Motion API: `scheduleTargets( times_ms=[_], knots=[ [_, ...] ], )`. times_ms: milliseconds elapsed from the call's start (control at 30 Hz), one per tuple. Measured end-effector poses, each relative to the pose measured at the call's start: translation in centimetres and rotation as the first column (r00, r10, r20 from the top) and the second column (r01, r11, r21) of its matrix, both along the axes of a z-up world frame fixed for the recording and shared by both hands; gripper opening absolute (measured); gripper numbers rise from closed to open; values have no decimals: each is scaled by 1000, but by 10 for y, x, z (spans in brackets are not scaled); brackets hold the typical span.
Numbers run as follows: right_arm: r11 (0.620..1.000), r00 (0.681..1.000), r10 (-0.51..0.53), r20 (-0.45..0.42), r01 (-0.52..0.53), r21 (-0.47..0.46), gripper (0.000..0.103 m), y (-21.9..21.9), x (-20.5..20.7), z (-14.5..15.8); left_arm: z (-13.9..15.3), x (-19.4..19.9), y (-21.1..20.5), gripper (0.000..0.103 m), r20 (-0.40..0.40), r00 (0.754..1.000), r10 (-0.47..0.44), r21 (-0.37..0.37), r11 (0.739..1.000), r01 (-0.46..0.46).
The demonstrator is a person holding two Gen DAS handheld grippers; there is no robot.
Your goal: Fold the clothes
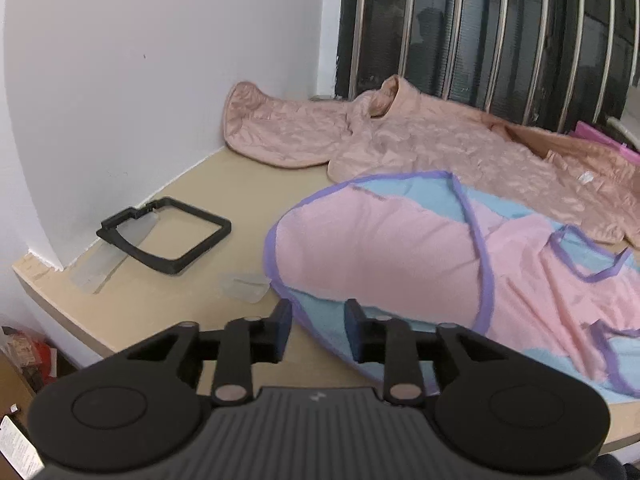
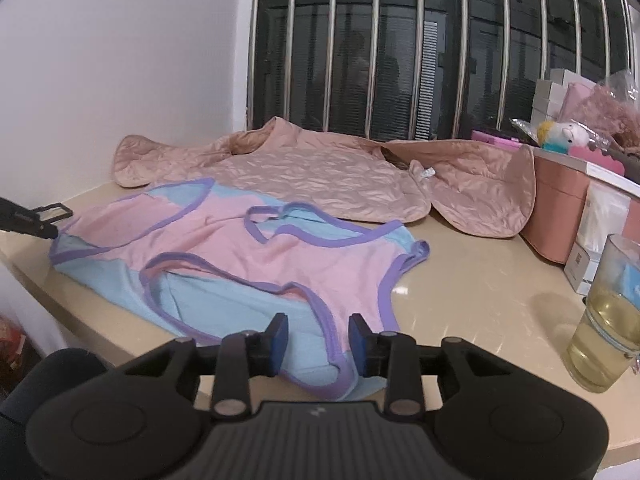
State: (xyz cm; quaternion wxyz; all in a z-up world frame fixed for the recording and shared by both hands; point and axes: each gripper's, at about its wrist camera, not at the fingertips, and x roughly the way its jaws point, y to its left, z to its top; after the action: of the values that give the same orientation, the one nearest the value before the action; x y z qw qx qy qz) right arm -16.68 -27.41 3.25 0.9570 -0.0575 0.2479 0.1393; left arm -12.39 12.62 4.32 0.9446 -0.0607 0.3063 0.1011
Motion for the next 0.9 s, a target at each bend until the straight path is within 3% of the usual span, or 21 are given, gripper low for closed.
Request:
scheduleTargets(
  times_ms=[33,167,300,533,800,833,900],
  knots=[
    [1000,1000,9,3,-9,0,32,1,-2,1,4,-4,-2,33,14,1000,-18,-6,1000,18],
    [996,996,87,25,-87,8,36,9,-8,4,13,-18,-15,59,51,983,-175,-28,984,176],
    [981,981,195,18,-195,8,39,28,-10,-1,0,-22,-29,59,14,934,-357,-56,932,357],
    [963,963,270,-2,-270,-1,37,54,-3,-13,-21,-11,-28,58,-37,928,-371,-36,929,369],
    [934,942,335,-22,-328,143,36,74,11,-23,-26,-16,-31,55,-33,916,-401,22,916,401],
    [934,943,332,-30,-324,150,35,77,13,-26,-27,-17,-31,55,-34,914,-405,29,913,406],
    [946,955,294,-34,-286,151,22,81,16,-31,-27,-19,-32,55,-35,909,-415,43,908,416]
  ],
)
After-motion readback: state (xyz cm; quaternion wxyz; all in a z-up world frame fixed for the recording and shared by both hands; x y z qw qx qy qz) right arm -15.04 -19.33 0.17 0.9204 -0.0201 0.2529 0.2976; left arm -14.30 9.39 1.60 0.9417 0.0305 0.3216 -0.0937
